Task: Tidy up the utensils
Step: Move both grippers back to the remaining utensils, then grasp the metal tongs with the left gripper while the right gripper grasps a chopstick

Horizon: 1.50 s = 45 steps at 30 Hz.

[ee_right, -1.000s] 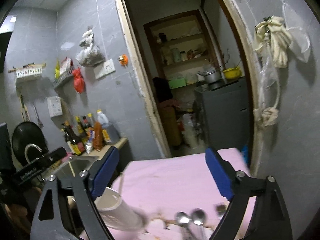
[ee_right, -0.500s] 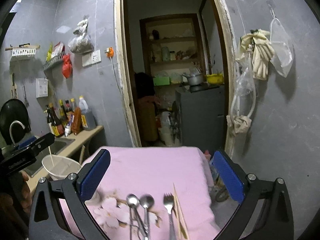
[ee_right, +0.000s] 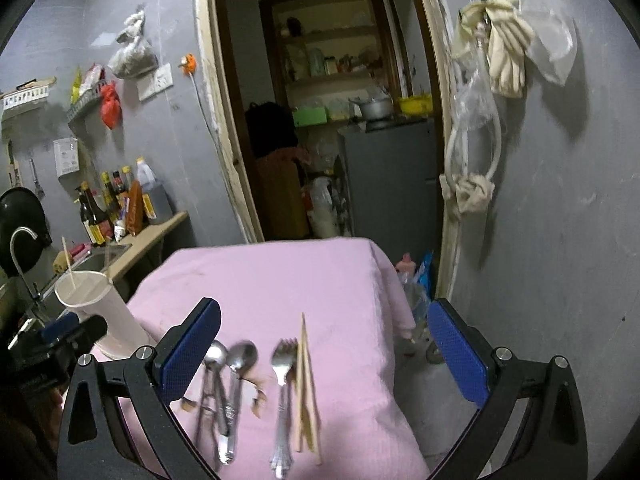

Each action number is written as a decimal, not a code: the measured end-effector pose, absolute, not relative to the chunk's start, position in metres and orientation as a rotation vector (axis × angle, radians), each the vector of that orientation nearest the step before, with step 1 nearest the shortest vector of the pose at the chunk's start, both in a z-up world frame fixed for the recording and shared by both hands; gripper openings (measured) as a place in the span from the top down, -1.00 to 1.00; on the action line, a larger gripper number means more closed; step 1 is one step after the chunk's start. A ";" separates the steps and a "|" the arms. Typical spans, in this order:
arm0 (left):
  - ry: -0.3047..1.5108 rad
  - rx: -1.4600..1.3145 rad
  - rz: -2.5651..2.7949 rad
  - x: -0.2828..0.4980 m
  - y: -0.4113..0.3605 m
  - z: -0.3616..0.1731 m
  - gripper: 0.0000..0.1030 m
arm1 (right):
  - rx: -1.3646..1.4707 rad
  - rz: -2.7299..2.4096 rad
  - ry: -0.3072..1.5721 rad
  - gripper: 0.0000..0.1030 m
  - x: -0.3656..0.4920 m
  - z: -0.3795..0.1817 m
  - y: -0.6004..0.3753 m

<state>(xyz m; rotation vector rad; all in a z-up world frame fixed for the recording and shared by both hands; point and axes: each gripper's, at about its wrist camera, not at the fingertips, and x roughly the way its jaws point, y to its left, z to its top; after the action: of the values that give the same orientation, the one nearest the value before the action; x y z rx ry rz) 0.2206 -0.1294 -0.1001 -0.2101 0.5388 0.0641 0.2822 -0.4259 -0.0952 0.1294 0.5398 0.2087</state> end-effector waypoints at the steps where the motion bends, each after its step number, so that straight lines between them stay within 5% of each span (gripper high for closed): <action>1: 0.557 -0.215 0.062 0.224 -0.130 -0.106 -0.96 | 0.133 0.211 0.552 -0.97 0.286 -0.101 -0.427; 8: 0.651 -0.238 0.051 0.244 -0.136 -0.143 -0.96 | 0.142 0.244 0.628 -0.86 0.312 -0.137 -0.426; 16: 0.745 -0.221 0.035 0.263 -0.149 -0.172 -0.70 | 0.127 0.304 0.767 0.03 0.346 -0.187 -0.407; 21: 0.826 -0.211 0.009 0.276 -0.157 -0.185 -0.41 | 0.085 0.355 0.851 0.34 0.356 -0.209 -0.391; 26: 0.905 -0.225 -0.015 0.288 -0.160 -0.196 -0.05 | 0.073 0.385 0.880 0.38 0.355 -0.215 -0.386; 45: 1.039 -0.366 -0.052 0.313 -0.154 -0.198 0.60 | 0.041 0.428 0.950 0.50 0.366 -0.222 -0.381</action>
<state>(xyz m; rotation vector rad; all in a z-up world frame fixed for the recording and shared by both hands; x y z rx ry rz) 0.3133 -0.1545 -0.1982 -0.3656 1.0394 -0.0518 0.3656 -0.3811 -0.2216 0.0414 0.9502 0.4284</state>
